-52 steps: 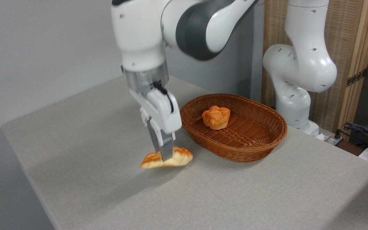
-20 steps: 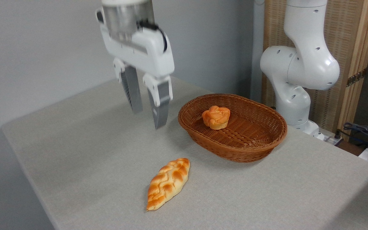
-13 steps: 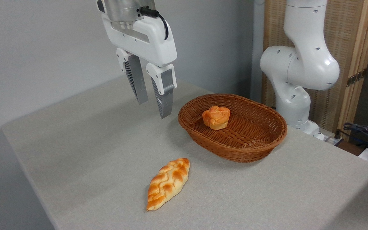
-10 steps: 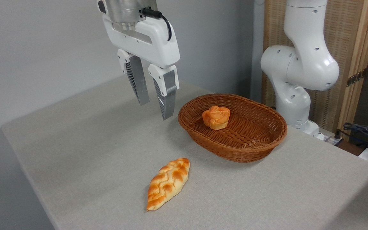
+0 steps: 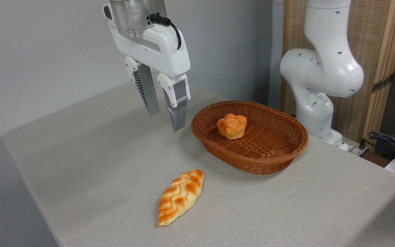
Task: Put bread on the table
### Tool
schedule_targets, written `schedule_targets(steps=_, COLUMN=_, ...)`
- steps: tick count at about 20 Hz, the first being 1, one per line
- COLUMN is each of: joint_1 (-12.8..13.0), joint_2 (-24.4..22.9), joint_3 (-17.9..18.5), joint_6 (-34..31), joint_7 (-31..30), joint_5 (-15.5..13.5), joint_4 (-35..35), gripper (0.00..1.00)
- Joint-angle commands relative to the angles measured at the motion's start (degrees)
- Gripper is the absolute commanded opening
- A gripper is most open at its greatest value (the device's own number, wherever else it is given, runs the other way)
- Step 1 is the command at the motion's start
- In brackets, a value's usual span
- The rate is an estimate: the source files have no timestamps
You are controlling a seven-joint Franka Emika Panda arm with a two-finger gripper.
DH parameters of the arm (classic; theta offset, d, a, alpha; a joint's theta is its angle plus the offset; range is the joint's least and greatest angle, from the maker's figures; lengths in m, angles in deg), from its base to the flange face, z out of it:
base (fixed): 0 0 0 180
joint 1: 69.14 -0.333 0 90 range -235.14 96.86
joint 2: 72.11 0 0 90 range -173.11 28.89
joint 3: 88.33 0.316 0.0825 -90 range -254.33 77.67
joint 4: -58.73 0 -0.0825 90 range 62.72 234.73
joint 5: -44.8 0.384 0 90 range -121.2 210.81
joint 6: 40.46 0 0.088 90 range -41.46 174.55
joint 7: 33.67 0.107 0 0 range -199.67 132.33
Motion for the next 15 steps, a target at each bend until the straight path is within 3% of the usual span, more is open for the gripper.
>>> schedule_targets(steps=1, joint_1=0.9, joint_2=0.64, joint_3=0.95, joint_6=0.12, joint_7=-0.55, joint_5=-0.63, joint_4=-0.85, gripper=1.0)
schedule_targets(steps=15, joint_1=1.07, joint_2=0.64, joint_3=0.6, joint_6=2.06, joint_7=-0.38, joint_5=-0.19, joint_4=-0.49, gripper=1.0)
